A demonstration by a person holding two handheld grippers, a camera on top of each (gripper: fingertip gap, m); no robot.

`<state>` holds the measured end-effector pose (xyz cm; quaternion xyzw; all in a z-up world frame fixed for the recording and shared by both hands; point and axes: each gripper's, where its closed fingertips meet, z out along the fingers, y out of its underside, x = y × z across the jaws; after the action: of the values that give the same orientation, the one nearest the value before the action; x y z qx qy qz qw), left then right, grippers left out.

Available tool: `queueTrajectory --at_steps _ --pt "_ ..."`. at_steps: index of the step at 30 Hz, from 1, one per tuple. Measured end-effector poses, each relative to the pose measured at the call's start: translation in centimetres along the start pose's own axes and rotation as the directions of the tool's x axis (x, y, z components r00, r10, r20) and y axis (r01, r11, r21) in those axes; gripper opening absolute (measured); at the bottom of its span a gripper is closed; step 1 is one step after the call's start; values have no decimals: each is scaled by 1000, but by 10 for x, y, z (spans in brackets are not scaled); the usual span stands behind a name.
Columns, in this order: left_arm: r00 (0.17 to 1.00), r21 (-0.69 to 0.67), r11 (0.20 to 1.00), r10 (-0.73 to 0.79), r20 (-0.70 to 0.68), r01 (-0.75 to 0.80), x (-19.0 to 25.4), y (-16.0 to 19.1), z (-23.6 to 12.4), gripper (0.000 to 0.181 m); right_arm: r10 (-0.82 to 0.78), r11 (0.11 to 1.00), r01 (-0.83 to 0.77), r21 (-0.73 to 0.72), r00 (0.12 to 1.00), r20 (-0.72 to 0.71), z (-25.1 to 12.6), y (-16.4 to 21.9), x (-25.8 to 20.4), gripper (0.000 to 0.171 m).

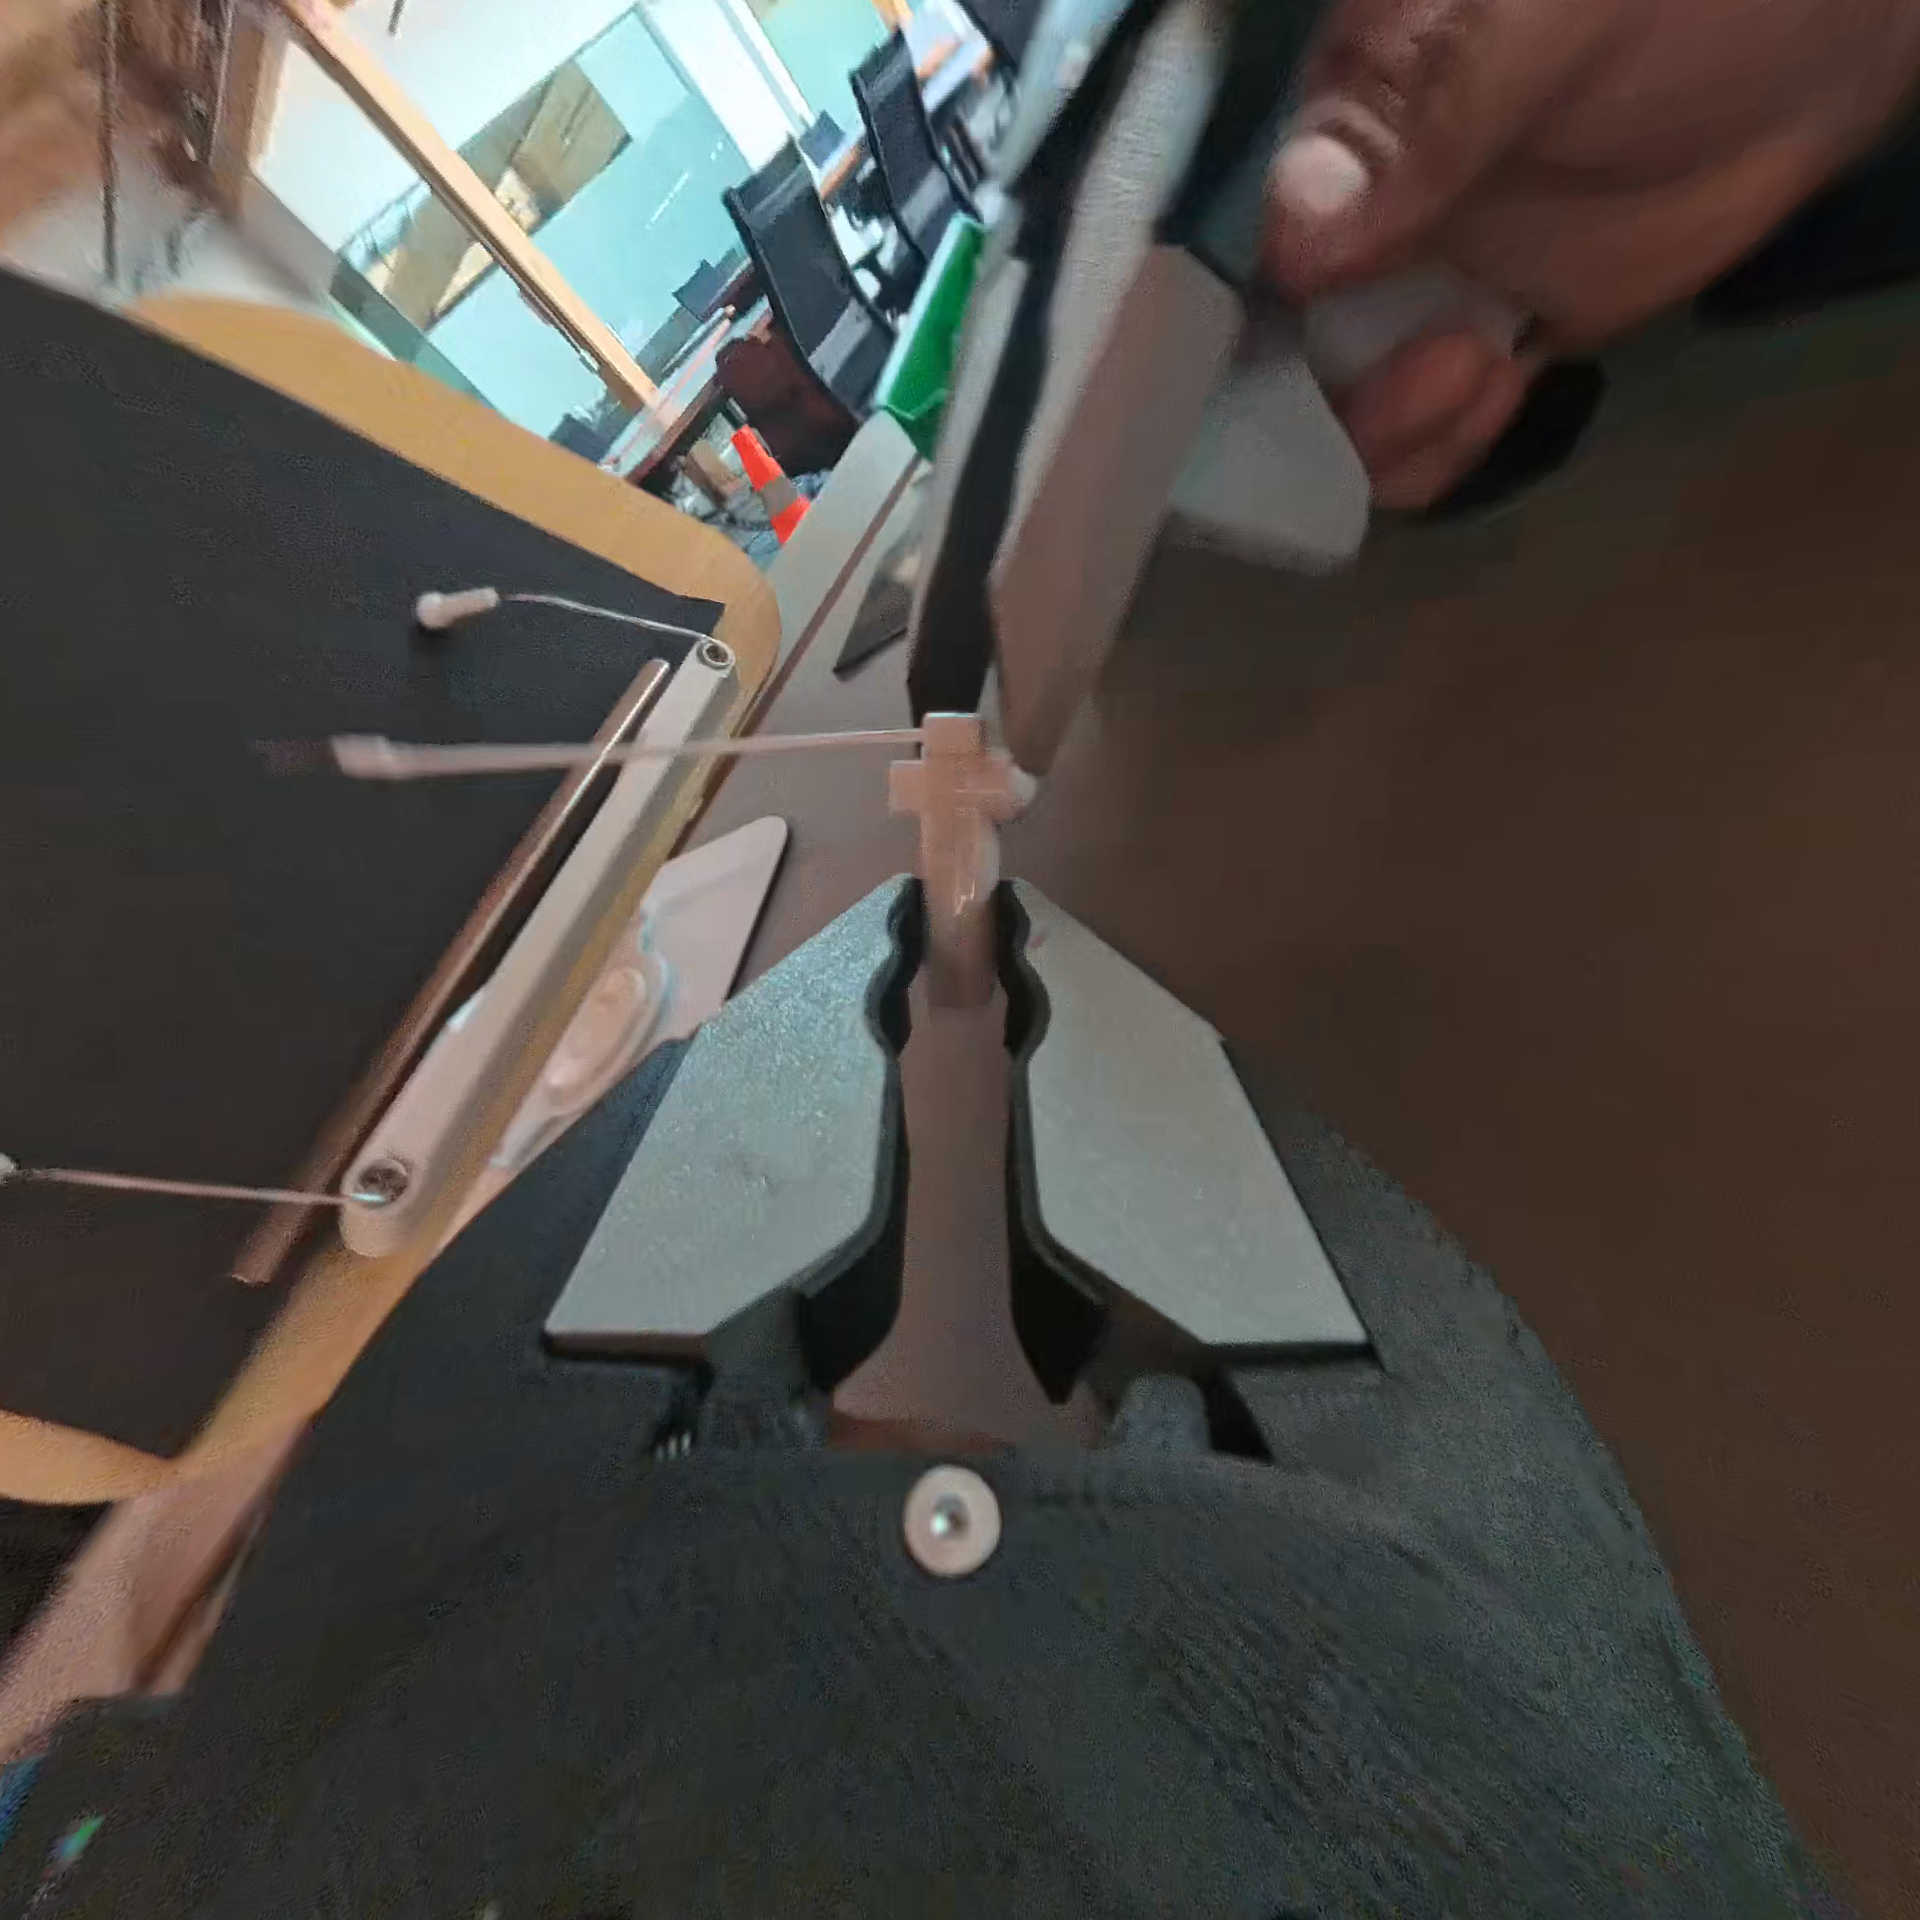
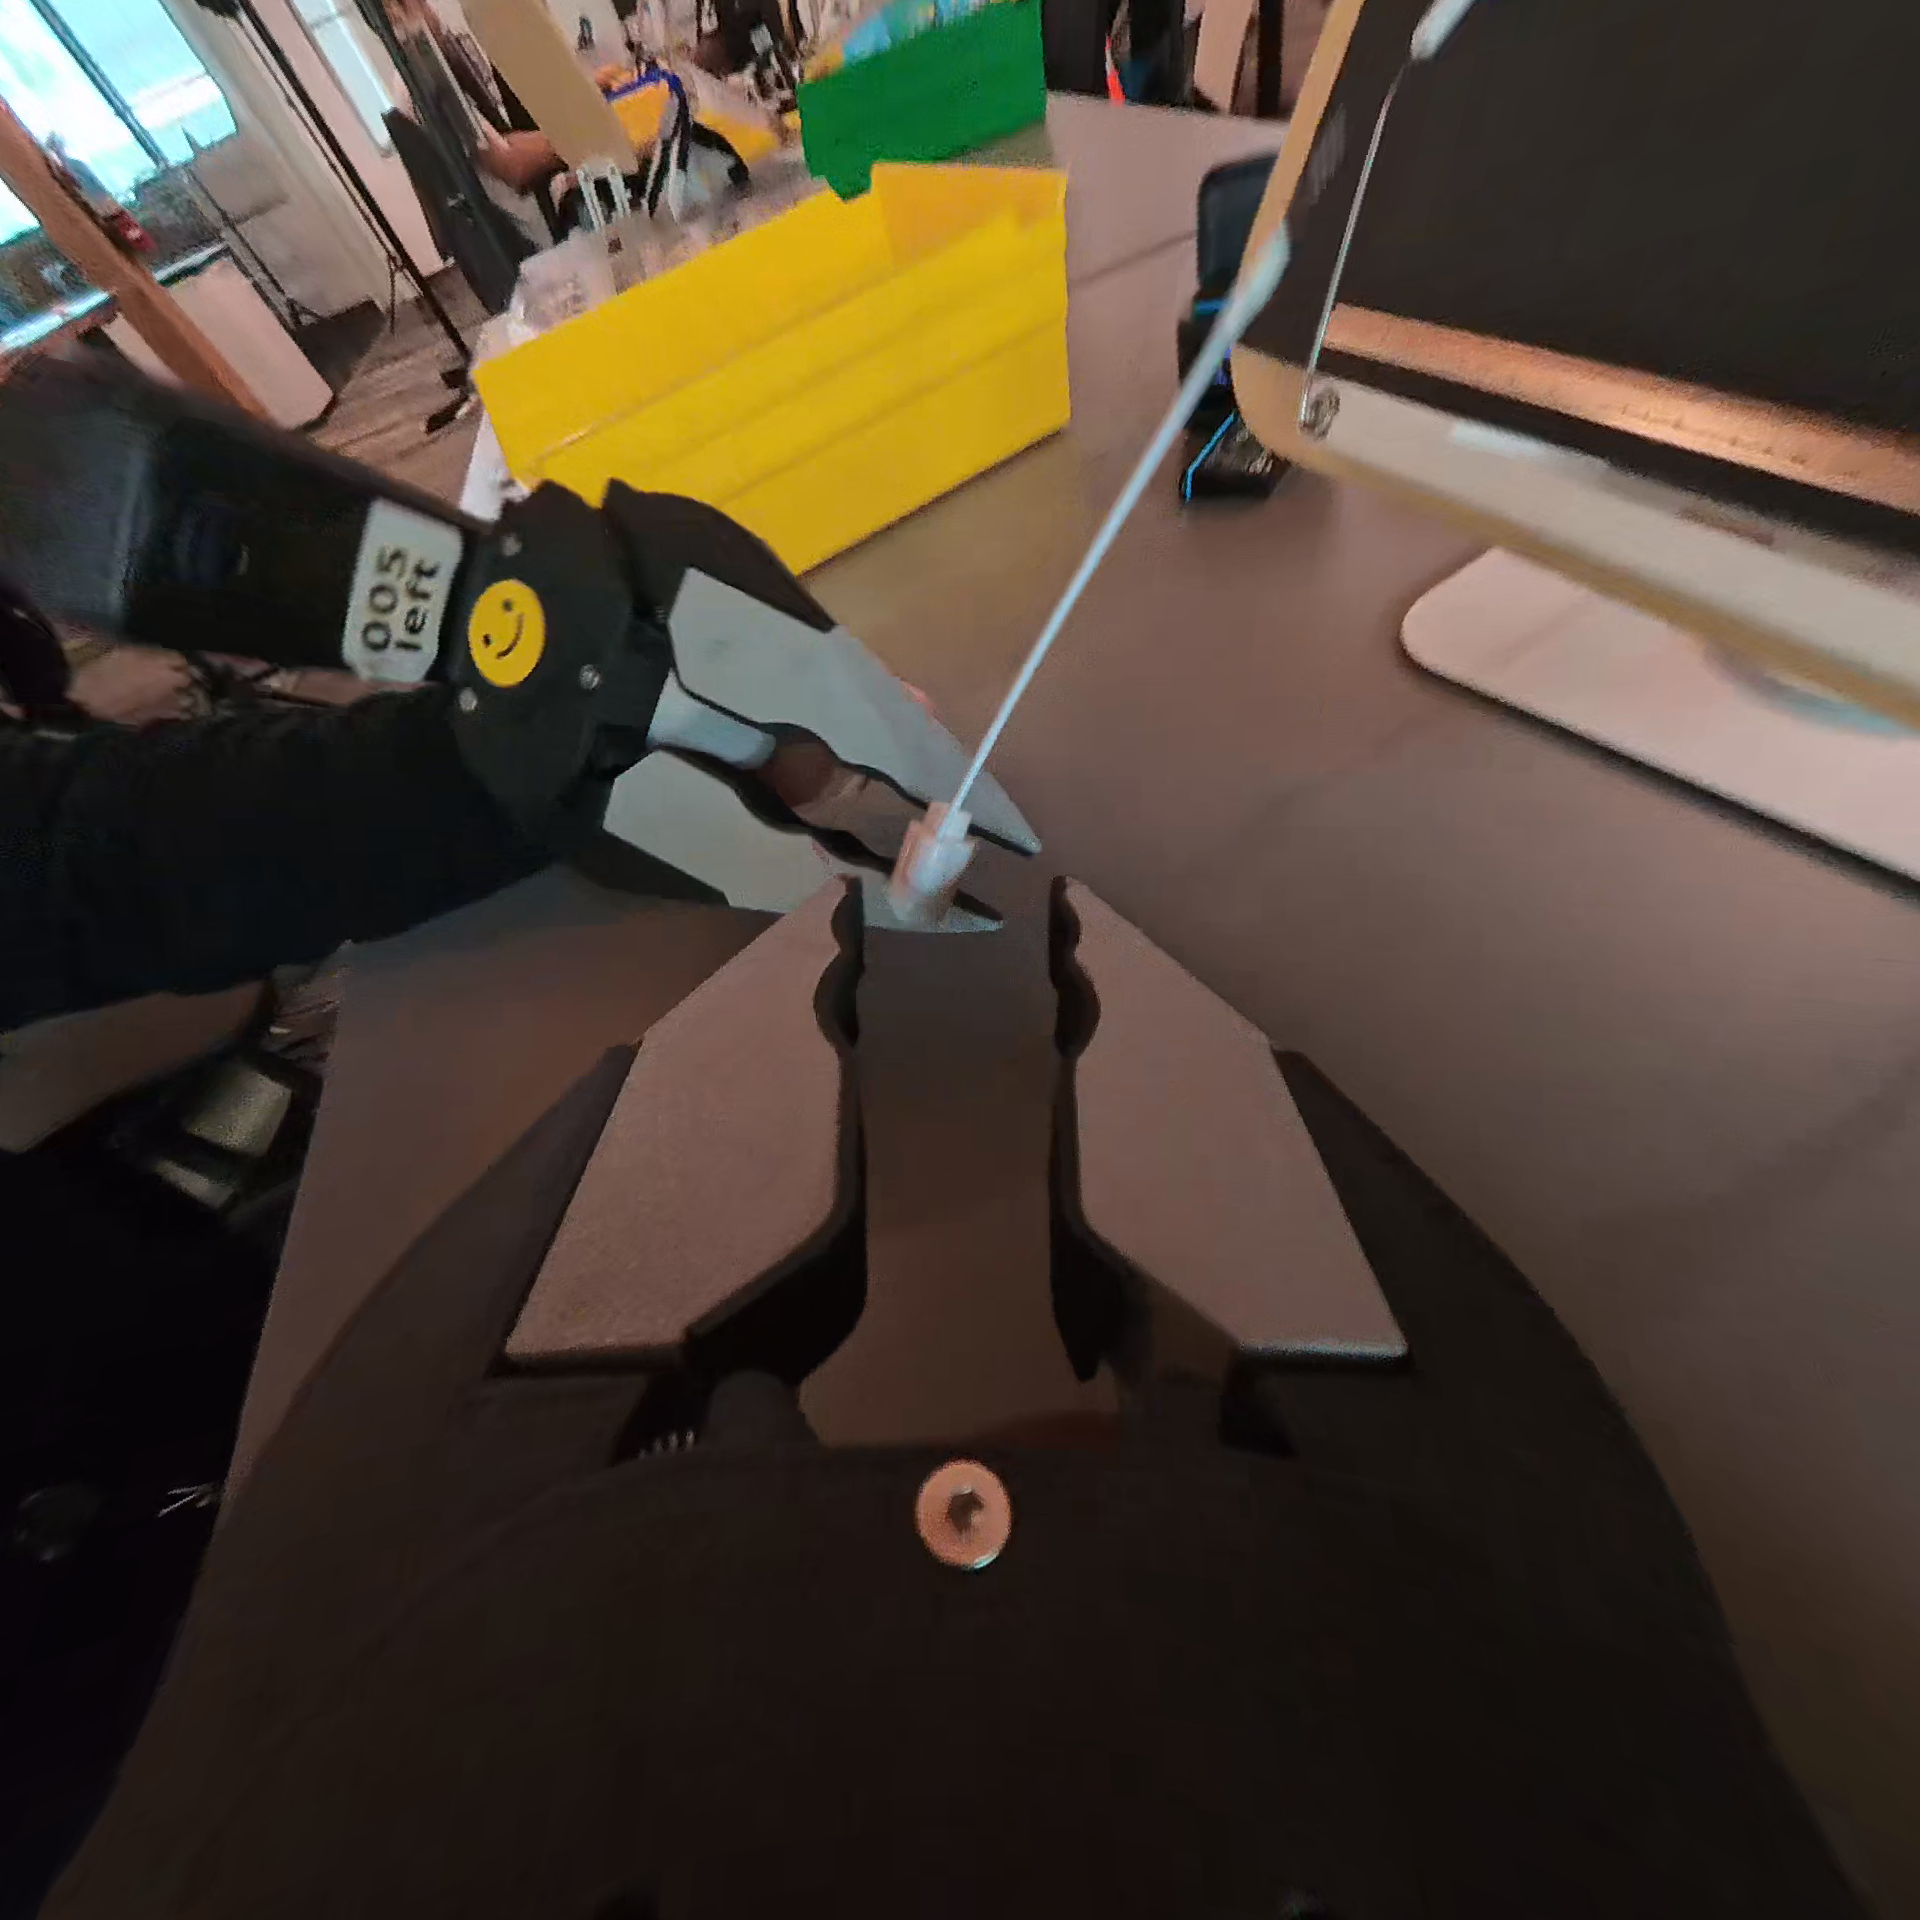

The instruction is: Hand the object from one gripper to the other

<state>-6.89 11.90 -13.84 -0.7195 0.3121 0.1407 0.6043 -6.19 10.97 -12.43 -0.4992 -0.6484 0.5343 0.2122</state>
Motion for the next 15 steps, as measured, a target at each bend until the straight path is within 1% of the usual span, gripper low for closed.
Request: queueTrajectory --at_steps 2,3,5,7,9,10,11,13,15 --pt "995 39 994 -103 -8 103 -7 -4 -2 11 -42 999 42 30 999 -9 -1 -6 -3 36" --pt "989 52 988 -140 -43 142 -5 -6 -3 11 -67 997 68 41 998 -19 -1 -9 -4 36" --pt "981 73 981 -177 -74 183 -3 -9 -5 11 -99 993 103 50 993 -64 0 -11 -2 35" --pt "984 62 985 -155 -83 160 2 -9 -3 11 -89 995 92 48 994 -64 3 -10 -3 34" --pt "993 43 993 -106 -55 109 4 -6 0 11 -47 998 47 38 999 -20 9 -7 -9 32" --pt "996 23 997 -78 -42 79 5 -4 1 11 -30 999 30 26 1000 -7 12 -4 -10 24" --pt "999 8 999 -43 -27 43 6 -1 3 11 -29 999 30 14 999 -24 13 -1 -7 13" --pt "1000 -19 1000 -5 -8 5 7 3 5 11 -61 998 60 -7 997 -57 15 3 -3 13" --pt "1000 -33 999 -24 -1 24 6 5 7 11 -86 996 84 -28 993 -84 15 6 0 12"
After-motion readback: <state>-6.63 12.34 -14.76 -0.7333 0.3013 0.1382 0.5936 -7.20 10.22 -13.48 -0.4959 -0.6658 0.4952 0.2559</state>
